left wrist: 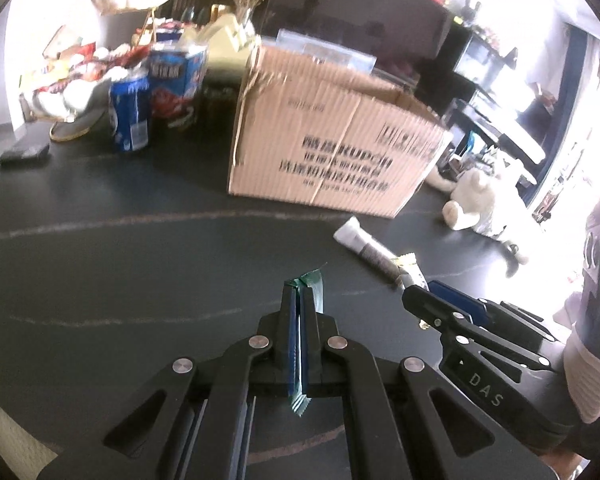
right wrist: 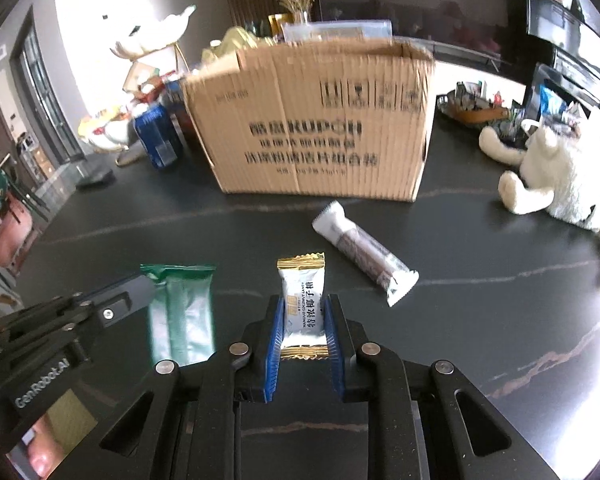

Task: Organize snacks
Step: 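Carry the green packet and gold candy into the box and open both tools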

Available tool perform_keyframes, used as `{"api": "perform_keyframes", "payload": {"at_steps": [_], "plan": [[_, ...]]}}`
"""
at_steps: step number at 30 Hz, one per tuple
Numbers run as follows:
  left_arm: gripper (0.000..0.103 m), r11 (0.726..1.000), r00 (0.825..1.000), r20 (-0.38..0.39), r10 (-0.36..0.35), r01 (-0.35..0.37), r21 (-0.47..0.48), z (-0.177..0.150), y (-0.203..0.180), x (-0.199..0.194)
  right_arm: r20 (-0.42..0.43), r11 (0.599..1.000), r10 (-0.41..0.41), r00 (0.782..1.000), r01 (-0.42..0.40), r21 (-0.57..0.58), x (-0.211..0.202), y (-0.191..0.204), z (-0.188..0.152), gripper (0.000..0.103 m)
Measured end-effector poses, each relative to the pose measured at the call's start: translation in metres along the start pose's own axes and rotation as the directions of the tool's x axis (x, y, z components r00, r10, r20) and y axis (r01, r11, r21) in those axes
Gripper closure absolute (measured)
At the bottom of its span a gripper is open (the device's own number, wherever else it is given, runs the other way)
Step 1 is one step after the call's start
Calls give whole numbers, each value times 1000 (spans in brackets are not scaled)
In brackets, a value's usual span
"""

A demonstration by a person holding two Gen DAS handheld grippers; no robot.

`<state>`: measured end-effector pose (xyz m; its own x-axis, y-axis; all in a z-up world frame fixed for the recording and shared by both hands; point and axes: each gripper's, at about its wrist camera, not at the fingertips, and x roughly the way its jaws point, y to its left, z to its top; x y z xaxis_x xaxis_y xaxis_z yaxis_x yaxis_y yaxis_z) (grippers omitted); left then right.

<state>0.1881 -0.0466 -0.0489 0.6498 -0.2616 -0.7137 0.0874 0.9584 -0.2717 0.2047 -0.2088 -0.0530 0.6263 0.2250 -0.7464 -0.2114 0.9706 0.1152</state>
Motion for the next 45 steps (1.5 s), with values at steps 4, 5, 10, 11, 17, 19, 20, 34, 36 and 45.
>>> {"api": "perform_keyframes", "payload": {"at_steps": [4,5,10,11,17,19,20,34,36,45], "plan": [[100,1000,999,38,-18,17,23,13,-2,-10,40,1000,8,999,-8,4,-12,5,10,81],[100,999,999,48,-21,19,30,16,-3,-13,50,1000,8,999,-8,5,-14,6,13,81],[100,997,994,98,-41,35,66,33,-6,-27,85,1000,18,996,-19,10,-23,12,28,81],[100,997,994,102,-46,40,66,35,-6,-28,91,1000,19,996,-20,11,-25,12,30,81],[100,995,988,139,-69,58,87,58,-9,-39,135,999,23,991,-26,18,-36,16,50,81],[100,993,986,150,-76,62,96,66,-11,-43,148,999,24,989,-27,17,-38,17,57,81],[100,993,985,158,-76,61,101,69,-12,-44,153,1000,23,988,-26,16,-39,18,60,81],[100,990,969,233,-77,46,137,130,-23,-50,212,999,29,977,-33,18,-48,13,120,81],[100,989,969,235,-76,44,139,138,-25,-49,216,999,27,976,-32,17,-48,12,128,81],[100,987,969,239,-68,30,159,178,-33,-34,228,1000,1,974,-4,10,-42,1,166,81]]}}
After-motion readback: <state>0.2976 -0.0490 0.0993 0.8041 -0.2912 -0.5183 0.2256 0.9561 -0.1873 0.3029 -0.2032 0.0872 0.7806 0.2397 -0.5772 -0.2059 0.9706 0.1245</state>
